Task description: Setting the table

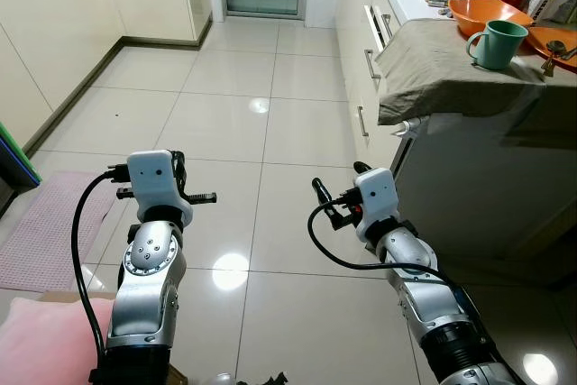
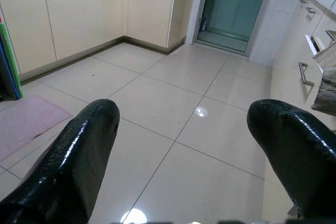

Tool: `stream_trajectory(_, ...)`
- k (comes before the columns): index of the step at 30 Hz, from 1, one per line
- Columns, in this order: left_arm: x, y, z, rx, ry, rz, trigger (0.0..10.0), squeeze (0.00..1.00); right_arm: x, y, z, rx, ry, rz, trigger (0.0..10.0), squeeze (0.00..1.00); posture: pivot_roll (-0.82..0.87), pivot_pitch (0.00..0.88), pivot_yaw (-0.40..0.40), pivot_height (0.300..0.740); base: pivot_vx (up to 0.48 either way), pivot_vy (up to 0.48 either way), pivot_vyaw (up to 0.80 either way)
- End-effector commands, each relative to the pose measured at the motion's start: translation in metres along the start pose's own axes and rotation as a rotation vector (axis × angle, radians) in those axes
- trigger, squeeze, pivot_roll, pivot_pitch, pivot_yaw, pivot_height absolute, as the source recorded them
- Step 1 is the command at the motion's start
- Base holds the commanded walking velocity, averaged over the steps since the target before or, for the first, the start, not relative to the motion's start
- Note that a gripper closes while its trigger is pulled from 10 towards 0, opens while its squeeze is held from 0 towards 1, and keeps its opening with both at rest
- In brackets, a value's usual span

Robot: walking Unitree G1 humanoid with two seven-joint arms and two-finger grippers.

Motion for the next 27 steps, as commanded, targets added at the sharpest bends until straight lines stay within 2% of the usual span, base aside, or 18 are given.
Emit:
stream_trajectory(1, 0.0, 0.002, 0.002, -0.005, 0.003, -0.007, 10.0, 0.0, -0.005, 0.002, 0.002, -0.007, -0.014, -0.004, 10.0, 0.0, 0.0, 0.0, -0.019, 0.74, 0.0, 0.0, 0.0)
stream_trajectory(9, 0.0, 0.002, 0.002, -0.005, 0.003, -0.007, 10.0, 0.0, -0.005, 0.002, 0.002, -0.007, -0.014, -0.004, 10.0, 0.0, 0.0, 0.0, -0.019, 0.74, 0.0, 0.0, 0.0)
stream_trajectory(10, 0.0, 0.002, 0.002, -0.005, 0.003, -0.007, 10.0, 0.0, -0.006, 0.0, 0.002, 0.009, -0.025, -0.013, 10.0, 0.0, 0.0, 0.0, 0.0, 0.74, 0.0, 0.0, 0.0)
stream_trajectory(11, -0.001, -0.005, -0.002, 0.018, -0.009, -0.075, 10.0, 0.0, -0.008, -0.002, 0.006, 0.018, -0.029, 0.041, 10.0, 0.0, 0.02, 0.0, -0.043, 0.74, 0.0, 0.0, 0.0)
stream_trajectory(13, -0.003, -0.013, -0.007, 0.045, -0.022, -0.165, 10.0, 0.0, -0.01, -0.003, 0.009, 0.024, -0.032, 0.111, 10.0, 0.0, 0.02, 0.0, -0.044, 0.74, 0.0, 0.0, 0.0)
stream_trajectory(14, -0.003, -0.014, -0.008, 0.049, -0.025, -0.182, 10.0, 0.0, -0.01, -0.003, 0.01, 0.023, -0.031, 0.125, 10.0, 0.0, 0.02, 0.0, -0.043, 0.74, 0.0, 0.0, 0.0)
stream_trajectory(27, -0.005, -0.011, -0.006, 0.032, -0.041, -0.18, 10.0, 0.0, -0.011, -0.002, 0.013, 0.015, -0.026, 0.111, 10.0, 0.0, 0.03, 0.0, -0.042, 0.74, 0.0, 0.0, 0.0)
Point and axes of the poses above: a point about 5 cm out from each wrist's last joint towards the gripper, its own z axis pointing out of the wrist towards the gripper, its own y axis along the axis of the wrist's last joint, x = y × z, the point moved 4 cm from there along z, pointing out of the wrist towards the gripper, and after that the axes turned 8 degrees about -z, right-handed, at the moved point
